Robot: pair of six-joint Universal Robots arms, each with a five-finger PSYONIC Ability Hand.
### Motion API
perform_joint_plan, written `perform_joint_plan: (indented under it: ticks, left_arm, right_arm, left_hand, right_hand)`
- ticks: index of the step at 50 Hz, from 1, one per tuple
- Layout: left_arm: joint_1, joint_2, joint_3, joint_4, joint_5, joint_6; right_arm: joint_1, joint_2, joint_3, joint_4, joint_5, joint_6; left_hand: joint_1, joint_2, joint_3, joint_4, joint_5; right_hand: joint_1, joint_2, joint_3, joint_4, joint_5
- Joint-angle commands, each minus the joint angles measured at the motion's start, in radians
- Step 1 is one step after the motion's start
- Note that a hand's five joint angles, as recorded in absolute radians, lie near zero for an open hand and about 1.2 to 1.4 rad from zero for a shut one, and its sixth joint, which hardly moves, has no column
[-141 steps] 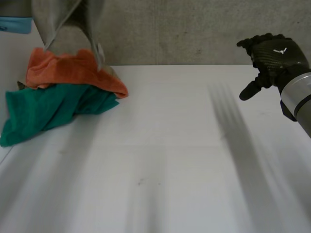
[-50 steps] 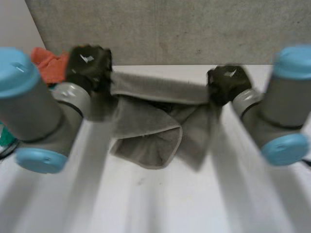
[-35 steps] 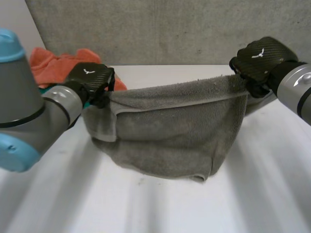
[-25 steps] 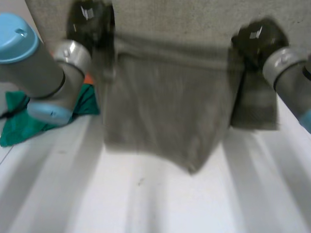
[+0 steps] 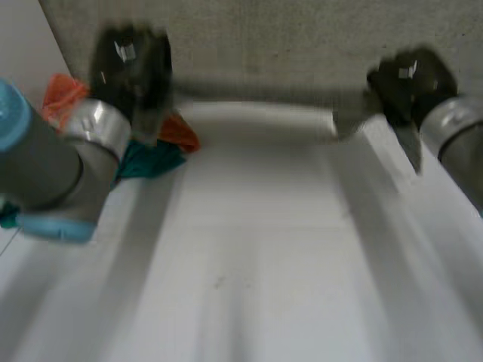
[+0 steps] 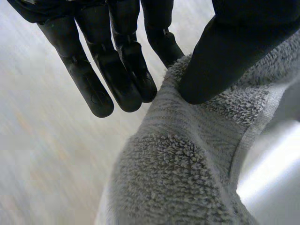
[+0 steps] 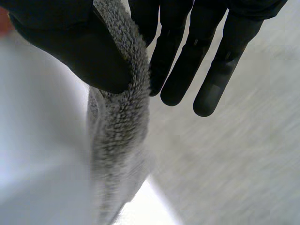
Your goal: Fold the laundry.
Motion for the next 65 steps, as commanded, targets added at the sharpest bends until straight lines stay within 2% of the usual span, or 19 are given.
perform_joint_plan:
  ticks: [1,4,5,6,8,13,19,25,30,35,46,52,65]
  left_arm:
    - [0.003,-0.151,-0.174,-0.036,0.001,0.054]
    - [0.006,-0.232,-0.168,-0.036,-0.003,0.119]
    - [0.009,-0.242,-0.166,-0.036,-0.002,0.134]
    - [0.011,-0.258,-0.165,-0.036,0.001,0.166]
    - [0.012,-0.262,-0.163,-0.035,0.001,0.206]
    - [0.015,-0.242,-0.189,-0.036,-0.002,0.238]
    - [0.03,-0.06,-0.335,-0.038,-0.005,0.235]
    - [0.044,0.008,-0.425,-0.05,0.001,0.238]
    - [0.052,0.002,-0.462,-0.104,0.011,0.237]
    - [0.052,-0.05,-0.452,-0.11,0.017,0.237]
    - [0.101,-0.165,-0.37,-0.11,0.046,0.237]
    - [0.104,-0.202,-0.329,-0.107,0.067,0.234]
    - [0.089,-0.269,-0.234,-0.11,0.067,0.218]
  right_arm:
    - [-0.019,0.105,0.137,0.064,0.004,-0.024]
    - [-0.016,0.147,0.169,0.04,0.006,-0.034]
    - [-0.016,0.155,0.177,0.035,0.008,-0.034]
    - [-0.016,0.167,0.189,0.026,0.009,-0.034]
    - [-0.018,0.168,0.209,0.005,0.009,-0.026]
    - [-0.021,0.167,0.261,-0.044,0.009,-0.018]
    - [-0.027,0.167,0.321,-0.084,0.009,-0.018]
    - [-0.025,0.164,0.338,-0.095,0.012,-0.028]
    - [-0.028,0.162,0.34,-0.095,0.009,-0.028]
    - [-0.024,0.162,0.343,-0.097,0.008,-0.021]
    - [-0.021,0.162,0.358,-0.103,0.008,-0.026]
    - [-0.025,0.162,0.358,-0.103,0.008,-0.029]
    - [-0.027,0.164,0.361,-0.103,0.008,-0.034]
  left_hand:
    - [0.277,0.199,0.204,0.195,0.219]
    - [0.277,0.199,0.204,0.195,0.219]
    - [0.214,0.135,0.14,0.131,0.156]
    - [-0.121,-0.2,-0.194,-0.204,-0.179]
    - [-0.332,-0.41,-0.405,-0.414,-0.389]
    - [-0.594,-0.673,-0.667,-0.676,-0.652]
    - [-0.504,-0.582,-0.577,-0.586,-0.562]
    - [-0.503,-0.582,-0.576,-0.586,-0.561]
    - [-0.653,-0.731,-0.726,-0.735,-0.711]
    - [-0.653,-0.732,-0.726,-0.735,-0.711]
    - [-0.612,-0.69,-0.685,-0.694,-0.67]
    - [-0.495,-0.573,-0.568,-0.577,-0.552]
    - [-0.439,-0.517,-0.512,-0.521,-0.497]
  right_hand:
    - [0.302,0.235,0.209,0.199,0.192]
    - [0.302,0.235,0.209,0.199,0.192]
    - [0.302,0.235,0.209,0.199,0.192]
    - [0.302,0.235,0.209,0.199,0.192]
    - [0.302,0.235,0.209,0.199,0.192]
    - [0.302,0.235,0.209,0.199,0.192]
    - [0.302,0.235,0.209,0.199,0.192]
    - [0.302,0.235,0.209,0.199,0.192]
    - [0.302,0.235,0.209,0.199,0.192]
    - [0.302,0.235,0.209,0.199,0.192]
    - [0.302,0.235,0.209,0.199,0.192]
    - [0.302,0.235,0.209,0.199,0.192]
    - [0.302,0.235,0.209,0.199,0.192]
